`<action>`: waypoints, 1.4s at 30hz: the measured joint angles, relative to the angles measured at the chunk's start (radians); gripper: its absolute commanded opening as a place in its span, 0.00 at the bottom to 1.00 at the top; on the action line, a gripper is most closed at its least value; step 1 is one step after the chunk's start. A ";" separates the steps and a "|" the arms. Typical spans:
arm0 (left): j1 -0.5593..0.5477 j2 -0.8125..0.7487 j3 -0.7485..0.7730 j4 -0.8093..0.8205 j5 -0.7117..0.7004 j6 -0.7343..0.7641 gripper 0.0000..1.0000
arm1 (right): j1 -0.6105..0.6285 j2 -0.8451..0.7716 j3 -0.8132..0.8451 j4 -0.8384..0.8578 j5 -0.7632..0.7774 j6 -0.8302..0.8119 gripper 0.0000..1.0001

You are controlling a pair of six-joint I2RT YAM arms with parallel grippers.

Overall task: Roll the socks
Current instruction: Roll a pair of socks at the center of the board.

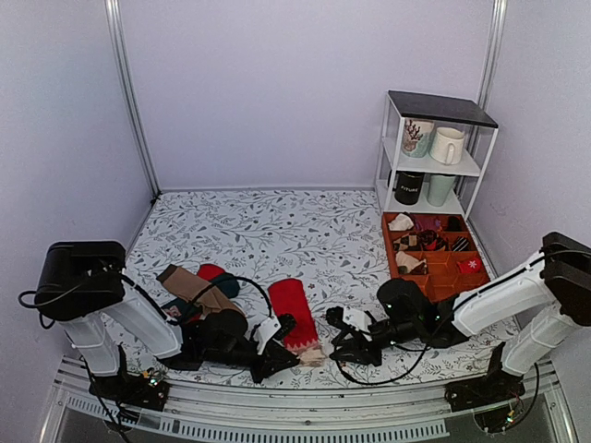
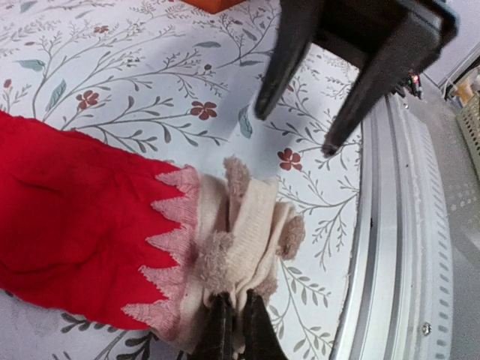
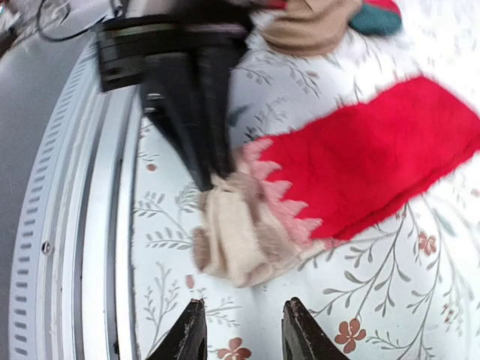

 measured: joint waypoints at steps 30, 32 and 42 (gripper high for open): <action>0.026 0.059 -0.005 0.094 0.095 -0.064 0.00 | 0.152 0.188 0.063 0.153 0.176 -0.303 0.21; 0.026 0.060 -0.005 0.096 0.096 -0.064 0.00 | 0.153 0.199 0.077 0.150 0.183 -0.298 0.09; 0.017 -0.056 -0.032 -0.006 0.084 -0.024 0.63 | 0.149 0.219 0.182 -0.009 0.148 -0.132 0.03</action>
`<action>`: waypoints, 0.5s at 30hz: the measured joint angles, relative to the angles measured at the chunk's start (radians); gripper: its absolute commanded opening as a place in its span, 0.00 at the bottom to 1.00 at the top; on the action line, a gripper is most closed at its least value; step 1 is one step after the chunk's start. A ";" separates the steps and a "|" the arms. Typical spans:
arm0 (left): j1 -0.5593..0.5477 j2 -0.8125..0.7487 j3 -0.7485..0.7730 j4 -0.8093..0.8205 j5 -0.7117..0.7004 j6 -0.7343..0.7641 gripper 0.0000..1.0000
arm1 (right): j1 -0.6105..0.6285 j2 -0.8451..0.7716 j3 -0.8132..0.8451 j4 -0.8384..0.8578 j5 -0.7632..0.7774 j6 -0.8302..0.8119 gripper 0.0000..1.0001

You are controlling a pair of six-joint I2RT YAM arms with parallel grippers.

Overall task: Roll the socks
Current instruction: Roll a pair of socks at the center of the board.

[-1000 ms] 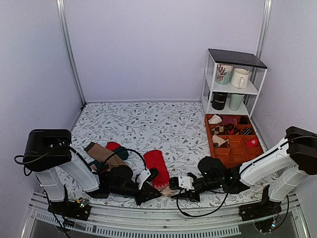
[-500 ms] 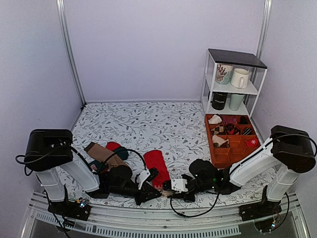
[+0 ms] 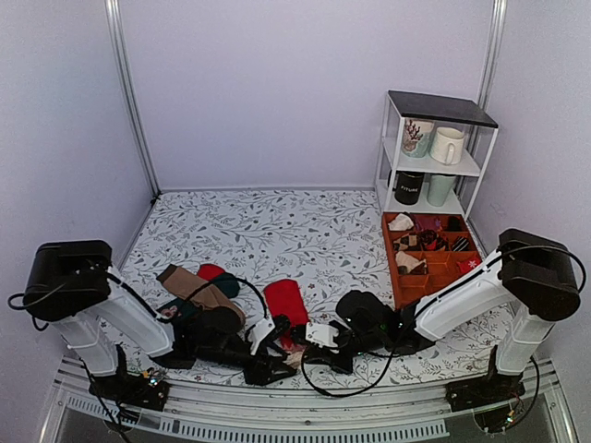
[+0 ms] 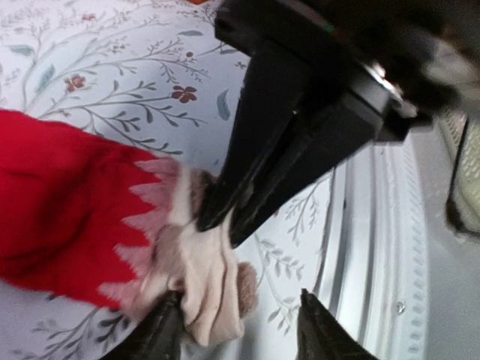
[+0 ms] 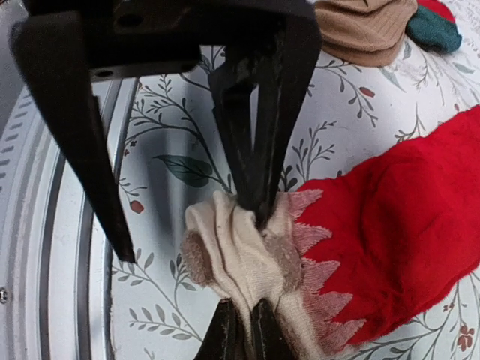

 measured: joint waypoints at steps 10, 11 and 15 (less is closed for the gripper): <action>-0.233 -0.311 -0.021 -0.350 -0.408 0.138 0.60 | -0.073 0.049 0.195 -0.365 -0.257 0.288 0.03; -0.251 -0.305 -0.019 -0.353 -0.436 0.155 0.60 | -0.083 0.057 0.205 -0.387 -0.290 0.315 0.03; -0.320 -0.233 -0.021 -0.312 -0.567 0.254 0.61 | -0.123 0.093 0.230 -0.439 -0.422 0.408 0.03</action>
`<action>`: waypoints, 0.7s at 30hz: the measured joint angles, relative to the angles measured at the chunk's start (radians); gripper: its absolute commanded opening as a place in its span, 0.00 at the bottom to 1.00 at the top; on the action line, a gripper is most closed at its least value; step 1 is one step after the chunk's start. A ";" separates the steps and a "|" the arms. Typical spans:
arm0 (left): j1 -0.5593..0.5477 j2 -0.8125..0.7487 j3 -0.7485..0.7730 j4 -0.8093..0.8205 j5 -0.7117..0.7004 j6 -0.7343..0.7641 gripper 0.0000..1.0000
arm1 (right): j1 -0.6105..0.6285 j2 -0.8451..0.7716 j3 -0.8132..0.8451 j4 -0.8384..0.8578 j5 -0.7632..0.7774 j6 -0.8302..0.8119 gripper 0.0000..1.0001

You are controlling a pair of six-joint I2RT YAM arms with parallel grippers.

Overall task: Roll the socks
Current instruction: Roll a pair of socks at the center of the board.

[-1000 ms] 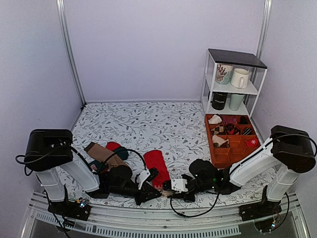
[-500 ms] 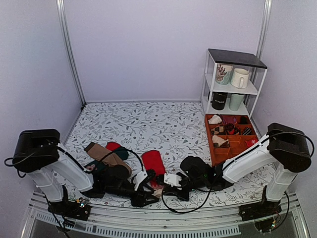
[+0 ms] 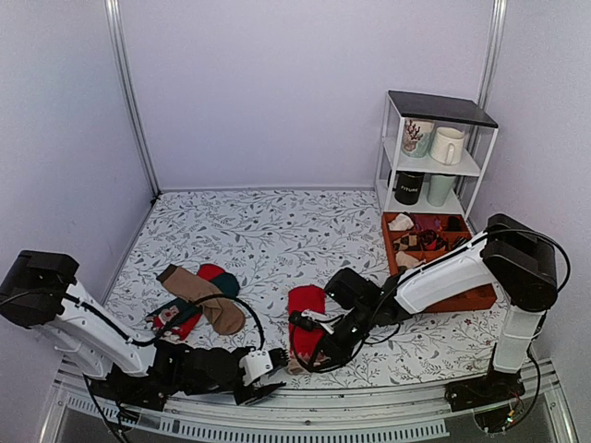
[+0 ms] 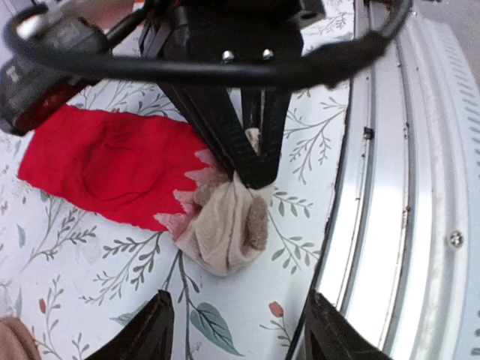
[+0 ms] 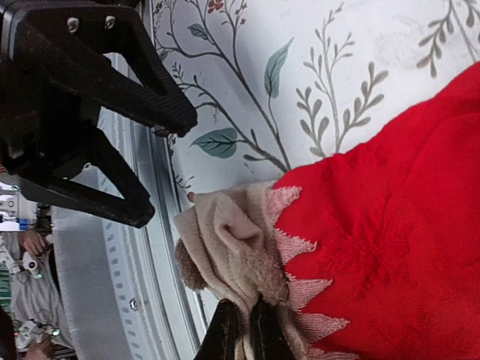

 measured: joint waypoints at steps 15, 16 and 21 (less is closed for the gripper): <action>-0.005 0.121 -0.023 0.346 0.032 0.240 0.53 | -0.050 0.076 0.035 -0.060 -0.204 0.122 0.03; -0.004 0.138 -0.023 0.360 0.050 0.243 0.52 | -0.051 0.076 0.035 -0.061 -0.207 0.124 0.03; 0.019 0.213 0.000 0.384 0.147 0.250 0.50 | -0.053 0.077 0.035 -0.063 -0.216 0.125 0.03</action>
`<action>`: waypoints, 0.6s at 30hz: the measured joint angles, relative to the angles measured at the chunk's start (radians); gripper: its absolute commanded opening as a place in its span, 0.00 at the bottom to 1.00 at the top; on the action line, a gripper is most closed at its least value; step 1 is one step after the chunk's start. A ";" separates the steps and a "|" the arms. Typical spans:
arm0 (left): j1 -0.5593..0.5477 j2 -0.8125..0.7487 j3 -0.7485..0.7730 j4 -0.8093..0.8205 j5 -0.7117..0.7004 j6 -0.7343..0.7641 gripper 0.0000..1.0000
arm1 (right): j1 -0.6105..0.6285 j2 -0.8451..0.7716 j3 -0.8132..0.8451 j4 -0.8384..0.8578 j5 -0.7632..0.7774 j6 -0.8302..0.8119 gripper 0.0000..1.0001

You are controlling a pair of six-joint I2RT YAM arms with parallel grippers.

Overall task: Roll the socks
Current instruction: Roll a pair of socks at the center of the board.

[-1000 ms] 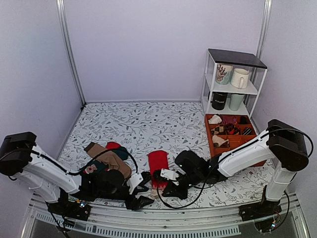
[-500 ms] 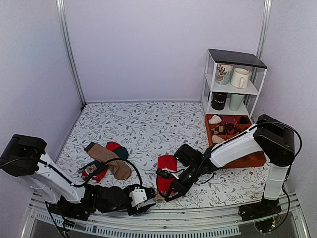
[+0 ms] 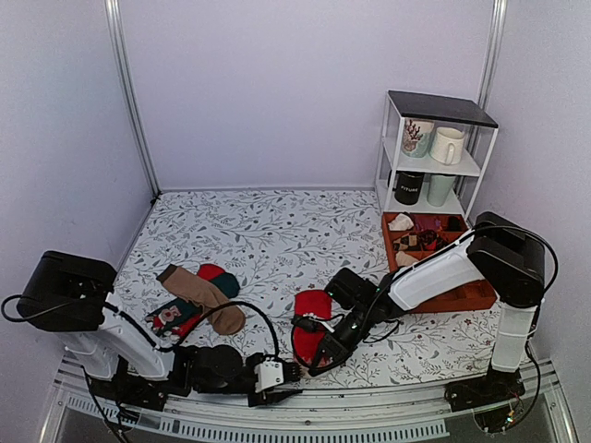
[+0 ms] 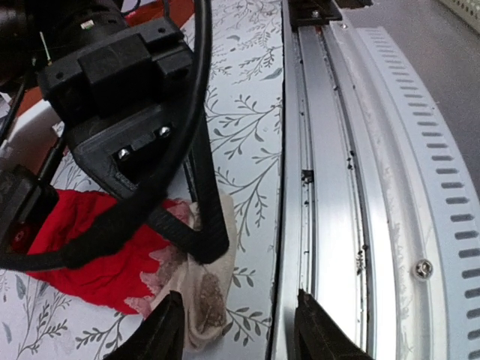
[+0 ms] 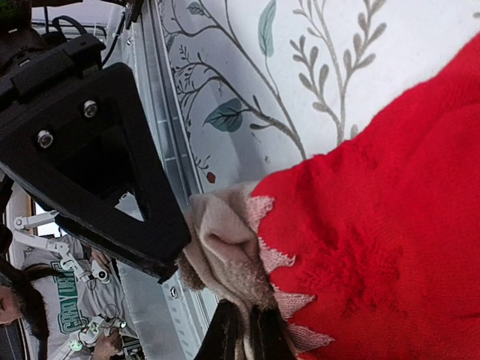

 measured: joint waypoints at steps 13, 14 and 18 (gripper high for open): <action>0.098 0.074 0.041 0.044 0.129 -0.018 0.37 | 0.000 0.003 -0.002 0.001 -0.003 0.000 0.03; 0.098 0.079 0.041 0.044 0.135 -0.021 0.38 | 0.000 0.005 -0.002 0.001 -0.006 0.000 0.03; 0.098 0.101 0.042 0.044 0.157 -0.035 0.38 | -0.001 0.006 -0.002 0.003 -0.009 0.000 0.03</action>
